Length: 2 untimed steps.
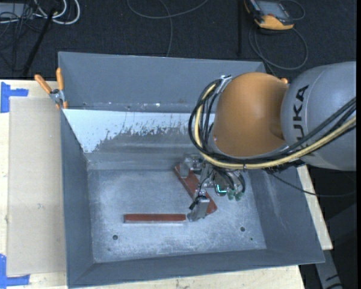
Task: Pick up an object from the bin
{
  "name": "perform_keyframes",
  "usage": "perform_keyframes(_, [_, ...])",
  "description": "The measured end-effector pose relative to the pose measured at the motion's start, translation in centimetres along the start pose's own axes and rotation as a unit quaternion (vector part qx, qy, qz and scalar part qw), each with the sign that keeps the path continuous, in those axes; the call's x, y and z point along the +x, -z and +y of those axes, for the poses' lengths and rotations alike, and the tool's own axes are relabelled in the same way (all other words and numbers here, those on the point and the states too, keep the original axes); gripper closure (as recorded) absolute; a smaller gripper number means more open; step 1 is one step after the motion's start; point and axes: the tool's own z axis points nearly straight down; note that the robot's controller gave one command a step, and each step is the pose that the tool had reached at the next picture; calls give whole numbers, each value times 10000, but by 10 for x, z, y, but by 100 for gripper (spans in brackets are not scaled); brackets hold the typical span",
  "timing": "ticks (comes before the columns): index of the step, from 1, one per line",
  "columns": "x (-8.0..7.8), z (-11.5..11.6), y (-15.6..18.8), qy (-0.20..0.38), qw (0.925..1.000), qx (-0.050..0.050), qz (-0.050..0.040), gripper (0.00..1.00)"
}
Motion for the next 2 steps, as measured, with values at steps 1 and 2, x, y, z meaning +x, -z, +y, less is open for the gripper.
perform_keyframes(1, [-12,42,-144,-168,9999,-1,-6,0])
perform_keyframes(2, [8,44,-109,-582,9983,-5,-32,0])
